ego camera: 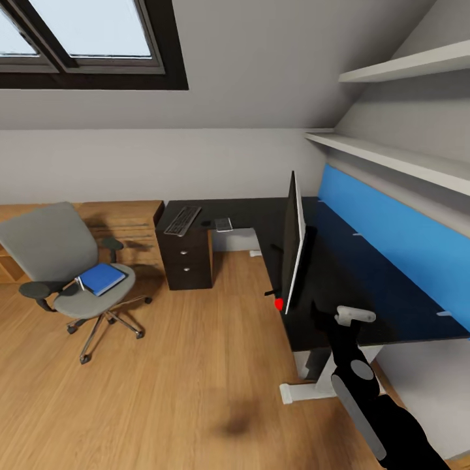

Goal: In the bedroom, organize the workspace by keeping the computer under the desk, ensuring the monitor is on the desk, placing the keyboard on the desk next to the monitor, placing the mouse on the desk next to the keyboard, moving the folder from the swivel chair onto the desk next to the mouse, stacking the notebook on top of the folder with the pen on top of the notebook, and positioning the swivel chair next to the desk.

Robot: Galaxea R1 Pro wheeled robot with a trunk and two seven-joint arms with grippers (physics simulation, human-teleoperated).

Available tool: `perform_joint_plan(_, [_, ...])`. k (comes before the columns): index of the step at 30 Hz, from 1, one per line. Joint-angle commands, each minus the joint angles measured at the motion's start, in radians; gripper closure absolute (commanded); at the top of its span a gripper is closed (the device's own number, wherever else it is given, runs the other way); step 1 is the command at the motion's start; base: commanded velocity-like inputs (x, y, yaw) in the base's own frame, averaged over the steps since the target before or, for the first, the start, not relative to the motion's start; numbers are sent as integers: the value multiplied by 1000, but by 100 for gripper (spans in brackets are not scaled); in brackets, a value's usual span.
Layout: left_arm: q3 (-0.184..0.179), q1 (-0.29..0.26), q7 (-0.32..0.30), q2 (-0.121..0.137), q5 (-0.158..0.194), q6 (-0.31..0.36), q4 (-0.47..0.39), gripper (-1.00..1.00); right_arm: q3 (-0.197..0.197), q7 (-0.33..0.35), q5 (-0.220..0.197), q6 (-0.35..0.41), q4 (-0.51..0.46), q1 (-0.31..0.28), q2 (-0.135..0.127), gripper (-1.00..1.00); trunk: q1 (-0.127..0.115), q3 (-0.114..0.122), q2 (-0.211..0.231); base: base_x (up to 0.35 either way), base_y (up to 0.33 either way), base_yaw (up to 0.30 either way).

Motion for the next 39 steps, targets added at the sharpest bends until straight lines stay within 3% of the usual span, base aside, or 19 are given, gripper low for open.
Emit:
perform_joint_plan(1, [-2,-1,4,0,1,-3,0,-100,3,-9,-3,5,-2,-1,-1,-100,1,-2,-2,197,-105,0])
perform_joint_plan(16, [-2,-1,4,0,2,-2,9,-100,3,-16,1,5,-4,-1,3,-100,1,-2,-2,235,-95,0])
perform_joint_plan(39, [-1,-1,4,0,2,-6,20,-100,5,-17,1,5,-2,-1,3,-100,1,-16,-2,47,-3,112])
